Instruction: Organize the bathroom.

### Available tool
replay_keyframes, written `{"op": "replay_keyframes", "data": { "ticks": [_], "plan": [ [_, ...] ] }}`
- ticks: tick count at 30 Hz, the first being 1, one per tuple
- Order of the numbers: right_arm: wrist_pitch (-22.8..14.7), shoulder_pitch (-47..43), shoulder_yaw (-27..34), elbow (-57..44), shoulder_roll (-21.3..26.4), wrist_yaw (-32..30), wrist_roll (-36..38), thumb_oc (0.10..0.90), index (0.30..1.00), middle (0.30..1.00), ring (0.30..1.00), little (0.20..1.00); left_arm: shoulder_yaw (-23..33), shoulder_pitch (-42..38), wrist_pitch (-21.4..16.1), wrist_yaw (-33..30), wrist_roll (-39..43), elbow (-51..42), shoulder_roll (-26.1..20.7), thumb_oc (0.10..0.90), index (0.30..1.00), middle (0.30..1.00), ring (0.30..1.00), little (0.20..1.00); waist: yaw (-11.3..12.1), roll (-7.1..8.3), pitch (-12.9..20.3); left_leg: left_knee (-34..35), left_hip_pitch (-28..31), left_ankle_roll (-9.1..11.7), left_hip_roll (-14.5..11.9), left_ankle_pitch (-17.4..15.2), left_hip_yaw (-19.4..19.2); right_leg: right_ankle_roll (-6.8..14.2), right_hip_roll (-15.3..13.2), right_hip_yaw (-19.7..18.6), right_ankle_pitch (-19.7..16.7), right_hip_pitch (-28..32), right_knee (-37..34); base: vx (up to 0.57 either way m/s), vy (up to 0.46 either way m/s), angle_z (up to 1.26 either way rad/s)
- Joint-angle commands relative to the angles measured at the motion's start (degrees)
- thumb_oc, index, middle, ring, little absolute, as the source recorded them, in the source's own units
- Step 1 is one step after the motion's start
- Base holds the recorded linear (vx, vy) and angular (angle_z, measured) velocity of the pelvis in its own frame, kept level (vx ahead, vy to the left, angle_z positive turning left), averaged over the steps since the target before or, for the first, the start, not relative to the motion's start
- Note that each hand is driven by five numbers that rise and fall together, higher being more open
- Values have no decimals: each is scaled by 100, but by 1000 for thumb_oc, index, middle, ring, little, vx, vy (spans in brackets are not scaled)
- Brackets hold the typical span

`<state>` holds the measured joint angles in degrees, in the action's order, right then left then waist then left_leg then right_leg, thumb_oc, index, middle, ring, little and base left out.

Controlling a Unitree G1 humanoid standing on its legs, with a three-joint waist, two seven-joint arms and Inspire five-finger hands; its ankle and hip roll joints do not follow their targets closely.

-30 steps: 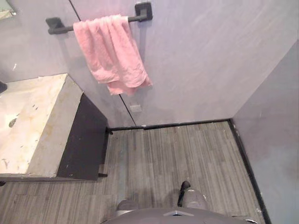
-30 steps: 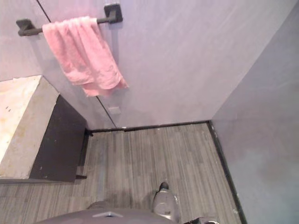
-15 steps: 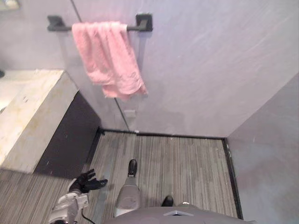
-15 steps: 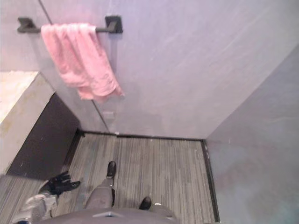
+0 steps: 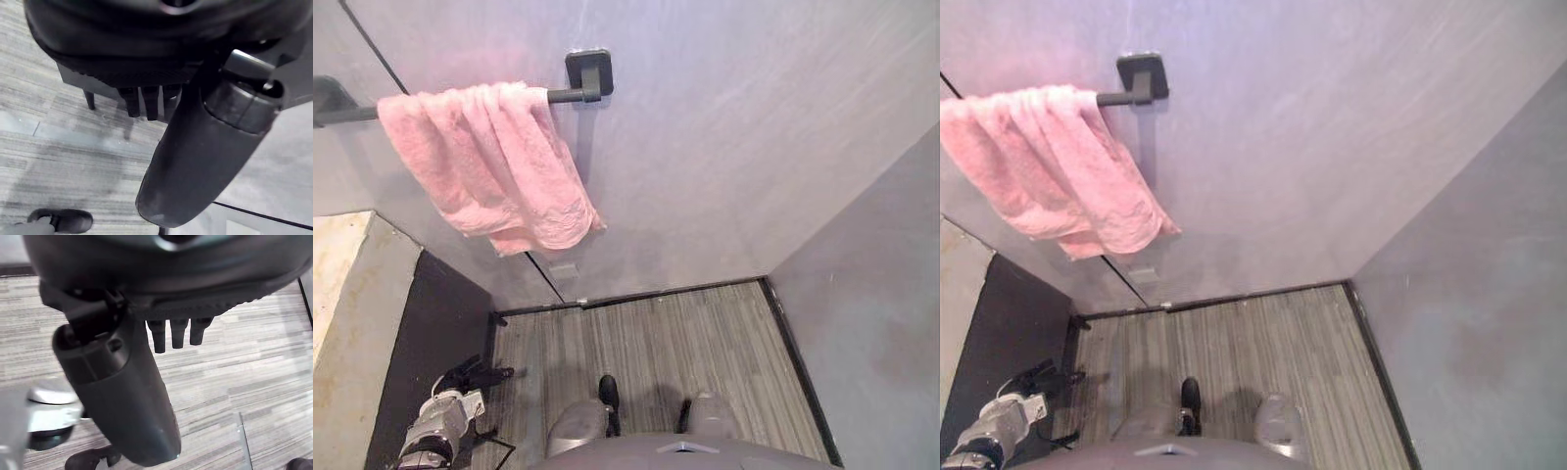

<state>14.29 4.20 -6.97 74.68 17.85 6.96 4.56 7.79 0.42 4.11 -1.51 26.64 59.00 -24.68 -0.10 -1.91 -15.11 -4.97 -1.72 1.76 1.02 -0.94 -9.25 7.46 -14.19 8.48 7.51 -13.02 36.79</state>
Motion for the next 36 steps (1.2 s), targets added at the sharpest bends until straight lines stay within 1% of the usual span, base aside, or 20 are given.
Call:
{"op": "replay_keyframes", "data": {
  "ticks": [1, 2, 4, 6, 8, 9, 10, 11, 12, 14, 16, 17, 18, 19, 21, 23, 26, 29, 32, 36],
  "plan": [
    [91, 150, -32, 217, 254, 17, -257, 800, 900, 900, 900, 900, 265, 14, -170, -145, 313, -530, -713, 800, 900, 900, 900, 900, -8, 175, -251, -791, -203, -151, -129, -620, 402, 353, -211, -257, -1519, 7, -2942, 5, -457, 9],
    [115, 72, -53, 223, 262, 32, -164, 800, 900, 900, 900, 900, 230, -4, -215, -138, 326, -589, -746, 800, 900, 900, 900, 900, -3, 198, -236, -837, -294, -118, -275, -583, 344, 385, -132, -276, -1391, 169, -3058, -15, -327, 27],
    [126, 51, -60, 194, 293, 37, -80, 800, 900, 900, 900, 900, 217, 25, -266, -142, 376, -611, -722, 800, 900, 900, 900, 900, 5, 198, -212, -839, -301, -77, -366, -523, 347, 391, -86, -226, -1355, 305, -3011, 62, -183, 45],
    [63, 83, -73, 17, 351, 12, 12, 800, 900, 900, 900, 900, 193, 93, -298, -61, 520, -682, -626, 800, 900, 900, 900, 900, -38, 189, -153, -753, -188, 68, -622, -400, 330, 323, 18, -95, -1188, 512, -3007, 175, -171, 42],
    [-224, 206, -51, -227, 405, -171, 232, 800, 900, 900, 900, 900, 211, 68, -94, 118, 835, -771, -555, 800, 900, 900, 900, 900, -113, 166, -66, -668, -143, 165, -875, -162, 190, 203, 95, 71, -1049, 632, -2993, 156, -94, 37],
    [-224, 207, -51, -228, 406, -171, 233, 800, 900, 900, 900, 900, 211, 70, -93, 118, 835, -772, -554, 800, 900, 900, 900, 900, -118, 163, -65, -669, -145, 167, -877, -162, 196, 201, 97, 77, -1048, 633, -2994, 59, -45, 46],
    [-454, 204, -27, -397, 477, -181, 536, 800, 900, 900, 900, 900, 187, 11, 2, 254, 950, -854, -538, 800, 900, 900, 900, 900, -144, 143, -51, -670, -180, 220, -989, -27, 91, 145, 112, 161, -985, 664, -2992, 34, -32, 53],
    [-585, 179, 5, -579, 525, -199, 698, 800, 900, 900, 900, 900, 197, 5, 40, 348, 946, -906, -532, 800, 900, 900, 900, 900, -156, 135, -42, -641, -178, 244, -1034, 1, 31, 126, 104, 211, -969, 670, -2992, 58, -30, 70],
    [-757, 106, 11, -974, 626, -126, 991, 800, 900, 900, 900, 900, 209, 37, 85, 341, 706, -980, -537, 800, 900, 900, 900, 900, -160, 126, -25, -556, -132, 273, -1066, 1, 15, 119, 80, 239, -967, 645, -2983, 57, -2, 66],
    [-566, 25, -77, -2319, 832, -182, 1361, 800, 900, 900, 900, 900, 210, 135, 7, 476, 673, -1239, -680, 800, 900, 900, 900, 900, -193, 122, 0, -301, -3, 317, -1090, 32, -2, 139, 80, 208, -977, 586, -2973, 44, 12, 33],
    [-600, 27, -88, -2545, 870, -192, 1398, 800, 900, 900, 900, 900, 227, 161, -13, 471, 678, -1309, -709, 800, 900, 900, 900, 900, -200, 124, 3, -256, 19, 319, -1092, 27, -7, 144, 78, 200, -980, 574, -2968, 28, -4, -3],
    [-646, 122, -32, -4080, 1056, -149, 1496, 800, 900, 900, 900, 900, 436, 277, -22, 288, 561, -1789, -966, 800, 900, 900, 900, 900, -262, 160, 42, -36, 146, 324, -1112, 34, -51, 196, 77, 169, -1009, 514, -2967, 50, -23, 3],
    [-808, 150, -6, -4334, 1090, -56, 1503, 800, 900, 900, 900, 900, 487, 297, -120, 174, 479, -1905, -1035, 800, 900, 900, 900, 900, -277, 178, 56, 6, 179, 323, -1113, 38, -61, 207, 77, 168, -1024, 506, -2975, 58, -36, 2],
    [-779, 174, 64, -4765, 1168, 102, 1504, 800, 900, 900, 900, 900, 571, 344, -59, 25, 482, -2121, -1129, 800, 900, 900, 900, 900, -290, 200, 73, 51, 218, 317, -1114, 38, -72, 219, 79, 158, -1033, 506, -2992, 47, -49, -5],
    [-860, 19, 221, -5776, 1482, 648, 1530, 800, 900, 900, 900, 900, 737, 284, -123, -505, 225, -2713, -1384, 800, 900, 900, 900, 900, -286, 282, 143, 128, 322, 314, -1120, 25, -112, 273, 70, 179, -1061, 504, -3020, 41, -82, 1],
    [-901, -230, 250, -6173, 1768, 873, 1757, 800, 900, 900, 900, 900, 727, 113, -156, -718, -13, -3080, -1569, 800, 900, 900, 900, 900, -258, 326, 178, 149, 364, 333, -1143, 21, -142, 299, 55, 226, -1074, 525, -3045, 15, -80, 14],
    [-691, -821, 220, -6619, 2206, 999, 1970, 800, 900, 900, 900, 900, 525, -296, -143, -929, -535, -3742, -1786, 800, 900, 900, 900, 900, -168, 389, 220, 145, 414, 358, -1177, -4, -170, 326, 34, 319, -1064, 588, -3057, 25, -86, 13],
    [-289, -1462, 72, -6753, 2476, 912, 2225, 800, 900, 900, 900, 900, 238, -694, 82, -989, -809, -4243, -1951, 800, 900, 900, 900, 900, -83, 418, 257, 141, 428, 386, -1190, -11, -139, 335, 25, 368, -1052, 649, -3070, 23, -51, 14],
    [-14, -2410, -341, -6562, 2571, 735, 2256, 800, 900, 900, 900, 900, -126, -1274, 114, -706, -1113, -4789, -2275, 800, 900, 900, 900, 900, 38, 426, 324, 195, 487, 414, -1213, 4, -89, 323, 21, 434, -1041, 772, -3114, 57, -61, 3],
    [170, -3263, -735, -6412, 2426, 335, 2226, 800, 900, 900, 900, 900, -401, -1775, -132, -302, -1107, -5175, -2517, 800, 900, 900, 900, 900, 150, 392, 422, 289, 590, 439, -1251, 17, -88, 315, 2, 486, -1013, 891, -3138, 57, -34, 7]
  ]
}}
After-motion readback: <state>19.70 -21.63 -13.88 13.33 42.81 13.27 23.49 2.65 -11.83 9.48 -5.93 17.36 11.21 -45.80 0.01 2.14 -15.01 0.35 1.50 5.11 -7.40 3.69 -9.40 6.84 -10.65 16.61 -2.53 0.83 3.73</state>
